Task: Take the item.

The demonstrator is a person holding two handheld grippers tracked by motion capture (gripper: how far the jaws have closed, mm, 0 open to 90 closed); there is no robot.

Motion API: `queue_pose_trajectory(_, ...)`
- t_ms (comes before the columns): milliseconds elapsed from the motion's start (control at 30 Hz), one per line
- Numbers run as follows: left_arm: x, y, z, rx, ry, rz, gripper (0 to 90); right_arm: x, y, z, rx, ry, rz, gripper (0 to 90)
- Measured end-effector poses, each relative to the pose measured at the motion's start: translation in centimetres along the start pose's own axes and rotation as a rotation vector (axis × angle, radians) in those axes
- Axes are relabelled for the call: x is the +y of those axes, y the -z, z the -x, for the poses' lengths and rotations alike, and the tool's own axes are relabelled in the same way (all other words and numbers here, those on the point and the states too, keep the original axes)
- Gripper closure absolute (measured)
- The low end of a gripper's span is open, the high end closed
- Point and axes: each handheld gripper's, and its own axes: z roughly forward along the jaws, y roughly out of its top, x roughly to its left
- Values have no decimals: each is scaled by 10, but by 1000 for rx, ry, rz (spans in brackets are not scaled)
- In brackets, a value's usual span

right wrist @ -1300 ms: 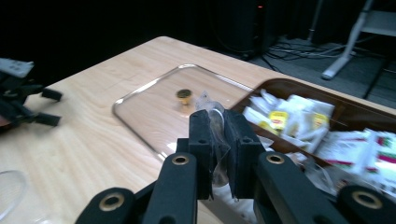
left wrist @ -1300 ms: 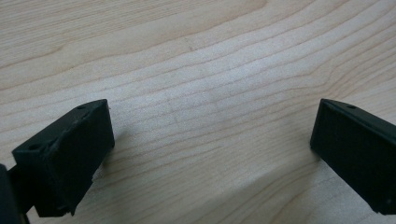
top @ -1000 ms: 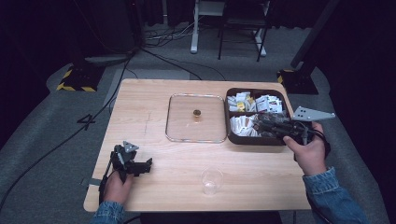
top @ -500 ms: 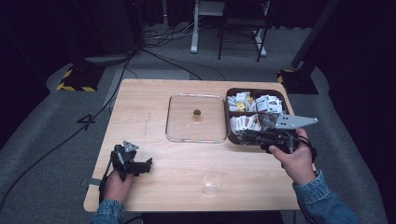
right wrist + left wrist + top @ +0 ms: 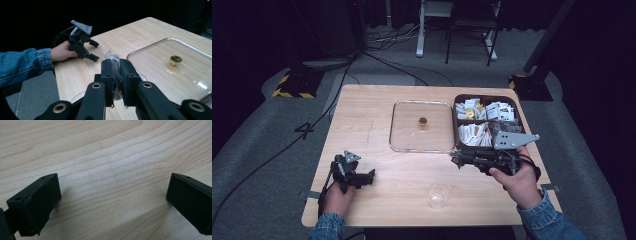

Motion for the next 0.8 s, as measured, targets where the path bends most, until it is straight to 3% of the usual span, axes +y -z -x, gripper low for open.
queue_pose_trajectory(800,0,0,0,-1,1,0,0,-14,-26,-25,95,7,-58,822)
